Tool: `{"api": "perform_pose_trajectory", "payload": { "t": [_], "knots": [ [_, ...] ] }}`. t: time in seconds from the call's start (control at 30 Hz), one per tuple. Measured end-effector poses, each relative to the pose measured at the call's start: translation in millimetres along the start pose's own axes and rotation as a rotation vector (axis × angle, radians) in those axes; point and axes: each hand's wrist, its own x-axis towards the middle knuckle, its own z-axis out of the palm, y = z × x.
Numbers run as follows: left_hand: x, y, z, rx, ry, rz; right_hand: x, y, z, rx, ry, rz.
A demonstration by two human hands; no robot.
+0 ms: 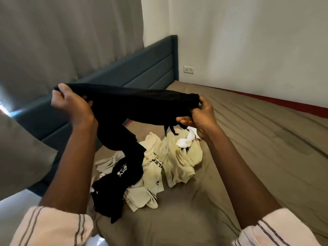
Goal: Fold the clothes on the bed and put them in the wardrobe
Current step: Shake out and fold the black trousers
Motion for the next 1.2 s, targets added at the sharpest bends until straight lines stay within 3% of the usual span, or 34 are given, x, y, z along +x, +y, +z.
{"api": "perform_pose_trajectory", "payload": {
  "t": [0.13,0.2,0.27,0.37,0.43,0.53,0.63,0.8,0.9,1.0,1.1,1.2],
  "knots": [
    [-77.6,-44.8,-37.5,-0.046,0.085,-0.222,-29.4,35.0,-88.0,-0.145,0.069,-0.321],
    [-125.0,-93.8,-75.7,-0.088,0.132,-0.406,-41.4,67.1,-131.8,-0.205,0.074,-0.310],
    [-197.5,-153.1,-109.7,-0.022,0.133,-0.584,-48.7,101.1,-191.6,-0.181,0.124,-0.188],
    [-303.7,-240.4,-148.9,0.180,-0.020,-0.779,-57.5,160.2,-269.0,-0.060,0.283,0.060],
    [-361.1,-291.8,-173.0,0.319,-0.096,-0.965,-58.0,208.8,-314.8,-0.166,0.378,0.129],
    [-435.4,-350.0,-195.8,0.429,-0.146,-1.222,-50.7,290.1,-392.6,-0.441,0.360,0.240],
    [-483.9,-388.1,-216.1,0.589,-0.185,-1.299,-51.2,340.3,-454.0,-0.567,0.386,0.441],
    [-548.1,-423.7,-246.4,0.836,-0.256,-1.385,-60.1,402.2,-518.0,-0.397,0.467,0.758],
    [-558.4,-436.5,-263.0,1.048,-0.308,-1.253,-67.9,424.8,-527.7,-0.360,0.518,0.838],
    [-561.2,-426.0,-242.8,1.361,-0.300,-0.804,-63.7,444.4,-531.1,-0.273,0.572,0.815],
    [-566.1,-408.1,-182.3,1.341,-0.687,-0.427,-52.6,458.5,-533.1,-0.307,0.591,0.773],
    [-554.4,-438.3,-133.8,1.348,-1.088,-0.286,-46.0,464.9,-532.5,-0.309,0.645,0.661]
  ]
}}
